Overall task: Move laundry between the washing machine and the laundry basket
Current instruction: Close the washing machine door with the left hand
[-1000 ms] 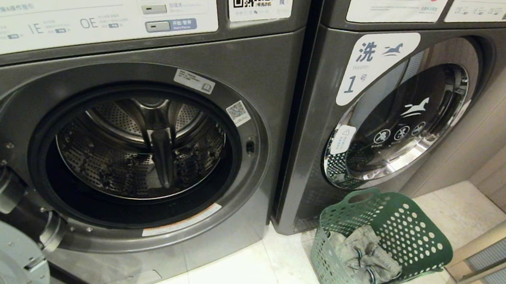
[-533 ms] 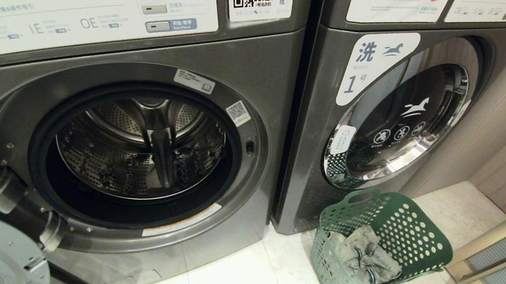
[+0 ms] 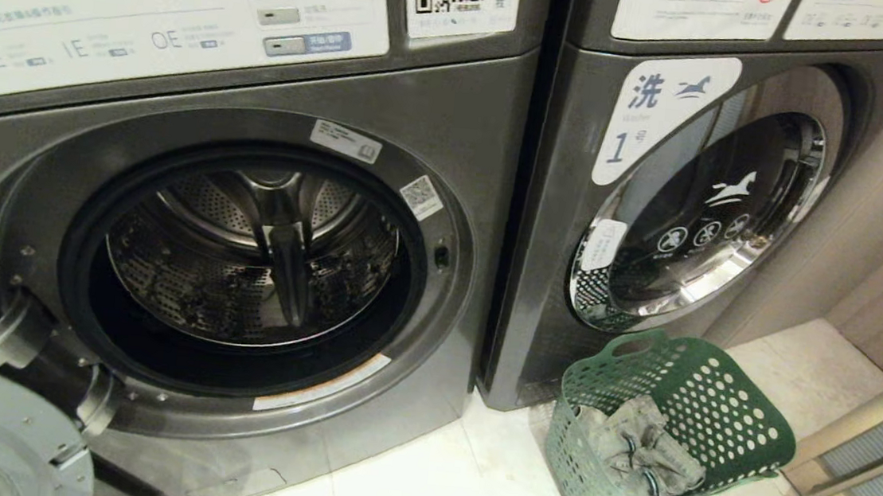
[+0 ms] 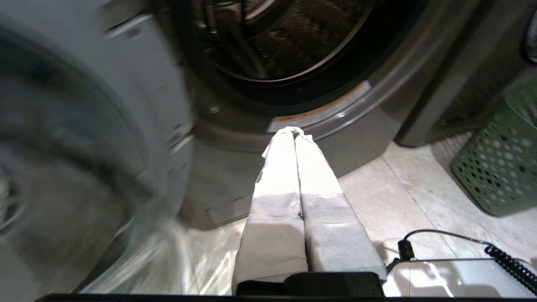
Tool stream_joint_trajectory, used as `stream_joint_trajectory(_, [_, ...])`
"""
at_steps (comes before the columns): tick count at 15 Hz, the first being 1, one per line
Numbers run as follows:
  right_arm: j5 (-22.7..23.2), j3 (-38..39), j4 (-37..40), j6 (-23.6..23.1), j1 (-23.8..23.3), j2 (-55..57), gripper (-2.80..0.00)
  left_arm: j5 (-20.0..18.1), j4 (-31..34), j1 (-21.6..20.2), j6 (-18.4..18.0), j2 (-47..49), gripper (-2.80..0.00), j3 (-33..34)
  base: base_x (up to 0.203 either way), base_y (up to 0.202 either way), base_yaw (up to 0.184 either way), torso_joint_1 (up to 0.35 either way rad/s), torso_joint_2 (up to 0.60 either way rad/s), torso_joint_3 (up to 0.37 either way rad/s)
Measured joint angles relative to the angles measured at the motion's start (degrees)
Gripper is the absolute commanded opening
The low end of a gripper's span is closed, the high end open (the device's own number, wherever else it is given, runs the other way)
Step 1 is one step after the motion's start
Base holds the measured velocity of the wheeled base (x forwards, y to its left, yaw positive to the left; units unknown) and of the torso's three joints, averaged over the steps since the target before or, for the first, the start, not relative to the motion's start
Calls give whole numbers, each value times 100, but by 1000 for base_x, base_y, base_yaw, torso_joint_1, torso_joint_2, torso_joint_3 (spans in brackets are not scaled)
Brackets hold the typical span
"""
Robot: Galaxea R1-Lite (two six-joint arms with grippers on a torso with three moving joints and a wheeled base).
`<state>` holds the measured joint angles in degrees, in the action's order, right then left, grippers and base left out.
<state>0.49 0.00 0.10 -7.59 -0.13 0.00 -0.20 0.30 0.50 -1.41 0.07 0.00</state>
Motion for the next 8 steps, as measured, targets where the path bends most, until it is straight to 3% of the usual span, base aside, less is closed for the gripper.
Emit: stream_joint_trajectory(8, [2,0,0,0,-3,0,-280,1,-22,2,-10,0,-280,0,1,-8,175,3,2,3])
